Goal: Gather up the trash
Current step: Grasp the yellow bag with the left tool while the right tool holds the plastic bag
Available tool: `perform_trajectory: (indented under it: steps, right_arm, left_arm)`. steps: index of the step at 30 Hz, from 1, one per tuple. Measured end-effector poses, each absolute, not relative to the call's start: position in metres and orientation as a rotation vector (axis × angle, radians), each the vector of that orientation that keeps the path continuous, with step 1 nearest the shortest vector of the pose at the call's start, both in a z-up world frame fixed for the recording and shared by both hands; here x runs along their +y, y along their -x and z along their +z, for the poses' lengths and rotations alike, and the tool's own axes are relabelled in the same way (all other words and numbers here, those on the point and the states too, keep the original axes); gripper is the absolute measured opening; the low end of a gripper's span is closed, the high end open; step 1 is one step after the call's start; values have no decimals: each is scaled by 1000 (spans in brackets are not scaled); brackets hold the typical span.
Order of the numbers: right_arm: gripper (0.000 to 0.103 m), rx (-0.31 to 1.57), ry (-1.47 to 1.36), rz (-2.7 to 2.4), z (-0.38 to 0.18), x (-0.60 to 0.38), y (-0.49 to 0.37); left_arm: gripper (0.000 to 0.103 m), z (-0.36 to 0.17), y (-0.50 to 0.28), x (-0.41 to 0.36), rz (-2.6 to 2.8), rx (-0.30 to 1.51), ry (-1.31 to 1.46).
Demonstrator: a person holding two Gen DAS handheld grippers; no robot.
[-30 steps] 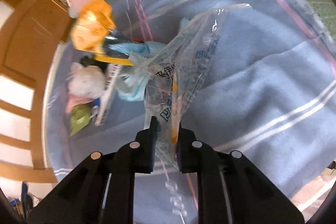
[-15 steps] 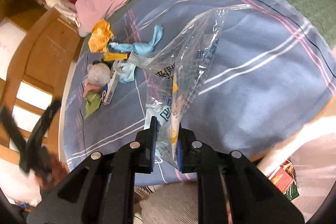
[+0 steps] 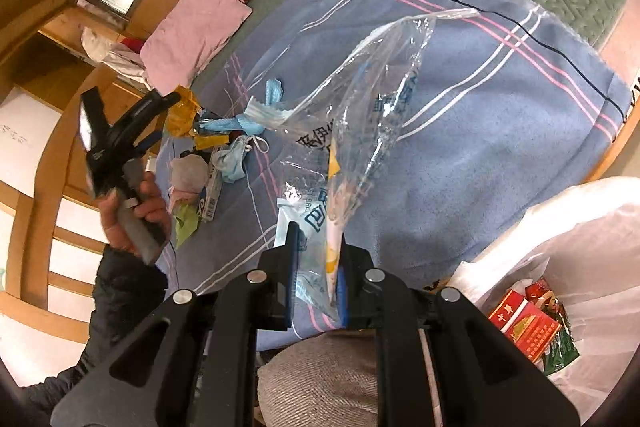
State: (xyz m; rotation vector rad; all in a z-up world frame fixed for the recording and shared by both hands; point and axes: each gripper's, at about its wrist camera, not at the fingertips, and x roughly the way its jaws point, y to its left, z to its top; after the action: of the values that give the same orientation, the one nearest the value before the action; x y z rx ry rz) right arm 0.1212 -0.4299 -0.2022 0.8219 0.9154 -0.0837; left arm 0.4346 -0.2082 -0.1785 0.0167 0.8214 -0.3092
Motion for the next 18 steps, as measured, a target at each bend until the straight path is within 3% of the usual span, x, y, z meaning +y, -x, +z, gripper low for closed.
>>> perform_trajectory:
  steps: [11, 13, 14, 15, 16, 18]
  right_arm:
    - [17, 883, -863, -27, -202, -434, -122]
    - [17, 885, -870, -16, -204, -433, -123]
    - [17, 886, -871, -14, -204, -432, -124]
    - [17, 889, -870, -9, -204, -431, -125]
    - [17, 890, -872, -7, -204, -430, -126]
    - [17, 892, -867, -3, -204, -428, -128]
  left_arm:
    - [88, -203, -454, -231, -249, 864, -121]
    - [84, -210, -459, -234, -234, 875, -146]
    - [61, -212, -462, -233, -234, 883, -148]
    - [28, -216, -465, -232, -233, 905, -150]
    - [20, -218, -467, -230, -231, 923, -149]
    - [16, -220, -469, -221, -232, 933, -113]
